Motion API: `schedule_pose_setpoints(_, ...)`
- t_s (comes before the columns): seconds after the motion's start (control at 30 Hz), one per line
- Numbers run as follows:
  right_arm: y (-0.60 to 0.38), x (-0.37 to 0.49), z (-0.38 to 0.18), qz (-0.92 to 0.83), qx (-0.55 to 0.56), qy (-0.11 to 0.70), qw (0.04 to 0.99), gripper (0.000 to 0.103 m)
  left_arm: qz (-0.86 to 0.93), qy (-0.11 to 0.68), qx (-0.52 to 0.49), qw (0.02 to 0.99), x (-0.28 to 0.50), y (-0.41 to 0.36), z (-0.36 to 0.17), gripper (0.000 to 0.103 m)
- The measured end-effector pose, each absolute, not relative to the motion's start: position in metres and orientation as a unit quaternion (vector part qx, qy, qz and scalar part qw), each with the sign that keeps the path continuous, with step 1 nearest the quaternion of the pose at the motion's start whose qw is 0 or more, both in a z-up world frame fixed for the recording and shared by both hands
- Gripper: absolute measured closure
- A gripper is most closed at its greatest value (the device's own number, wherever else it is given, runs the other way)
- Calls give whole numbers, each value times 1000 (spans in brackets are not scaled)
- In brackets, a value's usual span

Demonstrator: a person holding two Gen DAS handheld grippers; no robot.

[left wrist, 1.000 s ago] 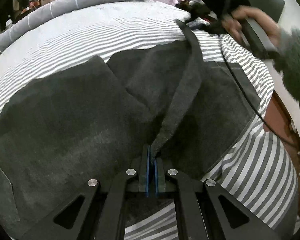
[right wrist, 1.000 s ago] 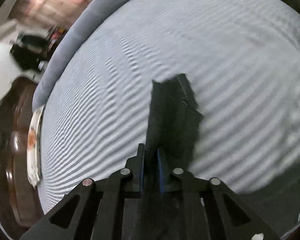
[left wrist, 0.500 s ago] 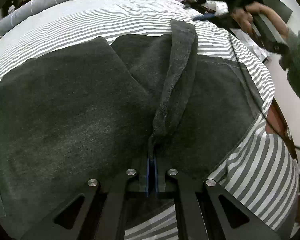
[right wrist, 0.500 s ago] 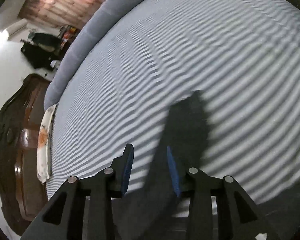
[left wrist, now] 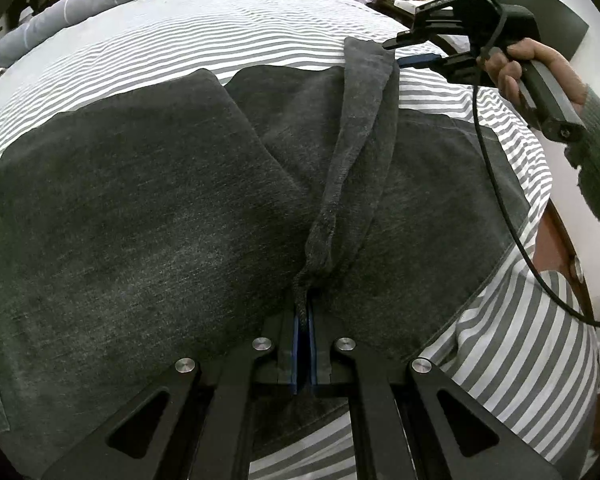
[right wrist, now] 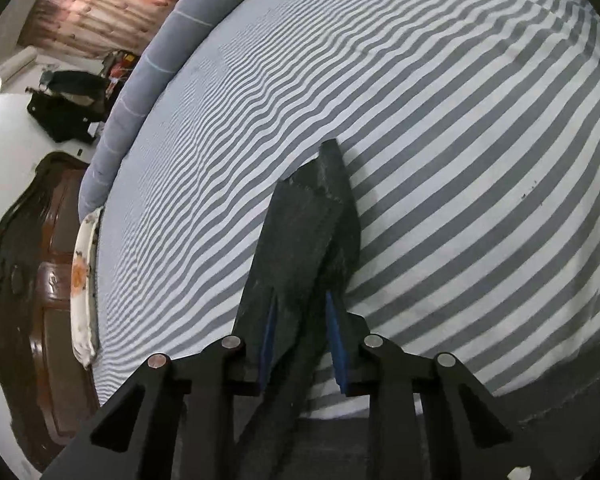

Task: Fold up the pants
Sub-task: 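Hold the fold with the left gripper while the right gripper lifts the leg end over it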

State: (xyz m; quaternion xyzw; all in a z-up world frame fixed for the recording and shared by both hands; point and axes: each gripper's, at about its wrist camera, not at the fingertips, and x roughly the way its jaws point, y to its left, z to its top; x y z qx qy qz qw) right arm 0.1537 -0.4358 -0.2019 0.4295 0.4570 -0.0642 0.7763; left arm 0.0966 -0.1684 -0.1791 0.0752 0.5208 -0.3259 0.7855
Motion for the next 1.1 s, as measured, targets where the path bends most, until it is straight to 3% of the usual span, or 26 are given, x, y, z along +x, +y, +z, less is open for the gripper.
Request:
schedule_pose_setpoints(0.57, -426, 158, -215, -45, 473, 441, 762, 80, -326, 521, 75, 785, 96, -168, -180, 99)
schedule_pose_setpoints(0.67, -444, 170, -215, -66, 480, 426, 764, 84, -327, 523, 74, 783, 97, -168, -181, 99)
schedule_pose_setpoints(0.83, -457, 184, -214, -76, 480, 422, 766, 99, -327, 524, 77, 783, 98, -168, -181, 99)
schedule_pose_setpoints(1.1, -457, 151, -160, -100, 412, 408, 809, 99, -320, 526, 90, 783, 97, -174, -174, 100)
